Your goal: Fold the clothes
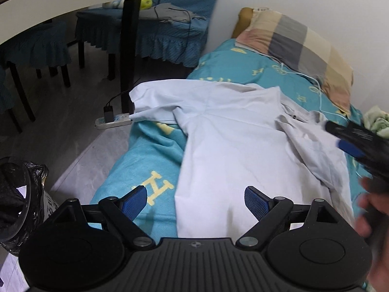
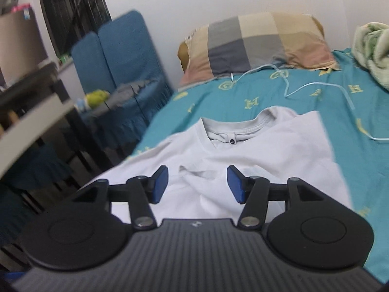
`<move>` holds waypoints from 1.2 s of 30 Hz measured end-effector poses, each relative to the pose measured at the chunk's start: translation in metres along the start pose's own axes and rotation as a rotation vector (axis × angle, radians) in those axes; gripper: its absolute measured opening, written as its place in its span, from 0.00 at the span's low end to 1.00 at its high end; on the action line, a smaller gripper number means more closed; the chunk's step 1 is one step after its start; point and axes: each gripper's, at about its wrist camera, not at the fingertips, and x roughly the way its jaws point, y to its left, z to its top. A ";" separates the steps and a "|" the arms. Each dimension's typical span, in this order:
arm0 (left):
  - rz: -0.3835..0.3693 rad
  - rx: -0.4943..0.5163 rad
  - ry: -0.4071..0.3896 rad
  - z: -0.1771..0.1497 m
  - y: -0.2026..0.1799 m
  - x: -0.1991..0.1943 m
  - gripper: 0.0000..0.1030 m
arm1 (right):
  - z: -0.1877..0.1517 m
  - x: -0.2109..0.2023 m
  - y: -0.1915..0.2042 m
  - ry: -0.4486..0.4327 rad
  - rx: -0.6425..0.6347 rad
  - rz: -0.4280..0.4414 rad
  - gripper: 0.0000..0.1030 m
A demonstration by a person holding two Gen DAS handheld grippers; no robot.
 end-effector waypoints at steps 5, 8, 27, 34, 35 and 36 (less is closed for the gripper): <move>-0.014 0.063 0.003 -0.016 -0.016 -0.014 0.87 | -0.008 -0.104 0.001 -0.023 -0.027 -0.004 0.54; -0.063 0.126 -0.012 -0.031 -0.036 -0.036 0.87 | -0.021 -0.162 -0.004 -0.039 -0.017 -0.007 0.54; -0.163 0.533 -0.091 -0.147 -0.138 -0.076 0.87 | -0.068 -0.280 -0.099 -0.238 0.186 -0.123 0.87; -0.338 0.507 0.005 -0.162 -0.175 -0.062 0.80 | -0.078 -0.285 -0.144 -0.246 0.364 -0.192 0.87; -0.362 0.512 0.019 -0.167 -0.183 -0.061 0.77 | -0.079 -0.286 -0.147 -0.248 0.374 -0.200 0.87; -0.381 0.531 0.030 -0.172 -0.193 -0.059 0.76 | -0.080 -0.286 -0.151 -0.249 0.383 -0.207 0.87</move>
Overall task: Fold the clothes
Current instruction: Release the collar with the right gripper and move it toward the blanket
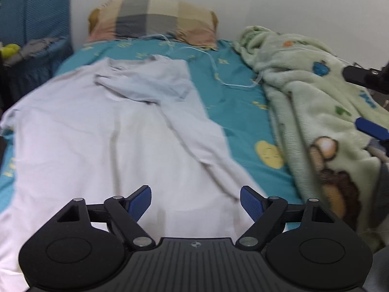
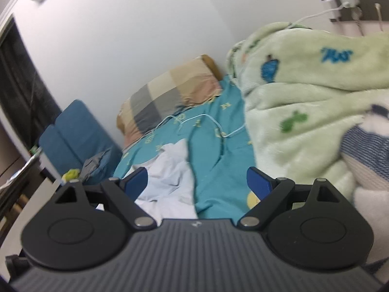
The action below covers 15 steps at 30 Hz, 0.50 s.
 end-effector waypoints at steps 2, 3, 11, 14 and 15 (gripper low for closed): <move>-0.029 0.045 0.019 -0.001 -0.020 0.012 0.72 | 0.000 0.002 -0.006 0.001 0.007 -0.011 0.87; -0.038 0.061 0.031 -0.002 -0.030 0.019 0.71 | 0.000 0.003 -0.008 0.001 0.012 -0.014 0.87; 0.004 0.152 0.212 -0.020 -0.065 0.078 0.41 | -0.001 0.019 -0.019 0.046 0.023 -0.021 0.87; -0.009 0.127 0.193 -0.016 -0.055 0.072 0.07 | -0.003 0.027 -0.018 0.075 0.010 -0.040 0.87; -0.044 0.092 0.188 -0.013 -0.047 0.065 0.07 | -0.004 0.029 -0.017 0.085 0.006 -0.040 0.87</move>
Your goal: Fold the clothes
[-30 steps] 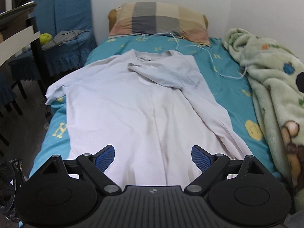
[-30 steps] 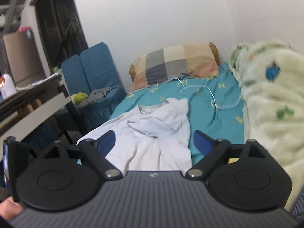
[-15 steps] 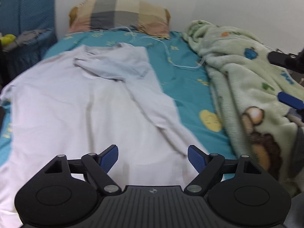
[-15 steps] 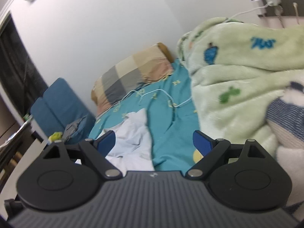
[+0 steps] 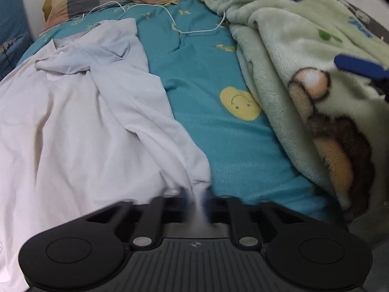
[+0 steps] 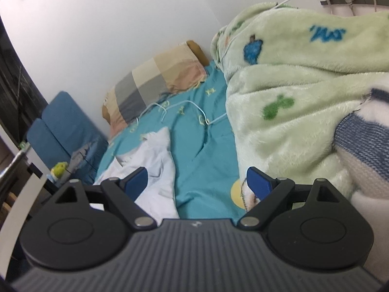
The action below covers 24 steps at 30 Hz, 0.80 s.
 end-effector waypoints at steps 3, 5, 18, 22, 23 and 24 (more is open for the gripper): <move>-0.135 -0.108 -0.020 0.006 0.029 -0.026 0.07 | -0.003 0.005 0.002 0.027 -0.013 -0.001 0.87; -0.240 -0.205 -0.024 0.009 0.060 -0.046 0.07 | -0.006 0.009 0.006 0.052 -0.025 0.003 0.87; -0.267 -0.625 0.083 -0.036 0.225 -0.046 0.17 | -0.051 0.058 0.049 0.392 -0.152 0.074 0.87; -0.256 -0.561 0.038 -0.031 0.213 -0.061 0.39 | -0.060 0.056 0.061 0.416 -0.199 0.058 0.87; -0.248 -0.532 0.014 -0.029 0.207 -0.068 0.47 | -0.059 0.053 0.061 0.405 -0.192 0.056 0.87; -0.235 -0.488 -0.018 -0.028 0.199 -0.077 0.49 | -0.057 0.049 0.060 0.394 -0.186 0.055 0.87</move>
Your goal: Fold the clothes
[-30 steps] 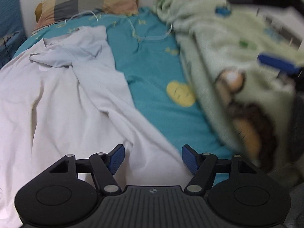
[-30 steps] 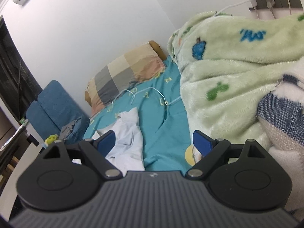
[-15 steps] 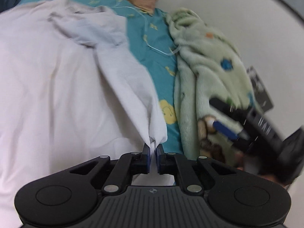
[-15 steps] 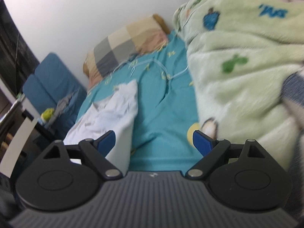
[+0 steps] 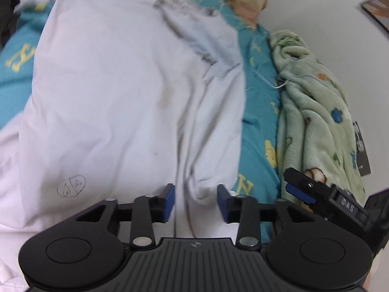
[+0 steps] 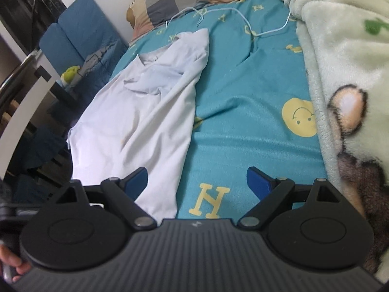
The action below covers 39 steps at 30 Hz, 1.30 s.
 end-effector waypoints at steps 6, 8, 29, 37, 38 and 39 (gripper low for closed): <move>0.008 0.348 -0.072 -0.040 -0.078 -0.010 0.61 | 0.005 -0.020 -0.009 -0.092 0.066 -0.018 0.87; 0.015 0.448 -0.045 -0.056 -0.099 0.005 0.61 | 0.007 -0.020 -0.014 -0.102 0.091 -0.016 0.87; -0.145 0.282 0.013 -0.073 -0.060 -0.041 0.00 | 0.012 -0.003 -0.029 -0.063 0.159 0.038 0.87; -0.045 0.213 0.013 -0.073 -0.022 -0.053 0.01 | -0.001 0.018 -0.024 0.112 0.191 0.131 0.87; -0.050 0.204 0.007 -0.070 -0.020 -0.052 0.01 | -0.004 0.024 -0.021 0.158 0.175 0.152 0.86; -0.054 0.196 0.002 -0.067 -0.018 -0.051 0.02 | -0.007 0.029 -0.017 0.200 0.148 0.165 0.86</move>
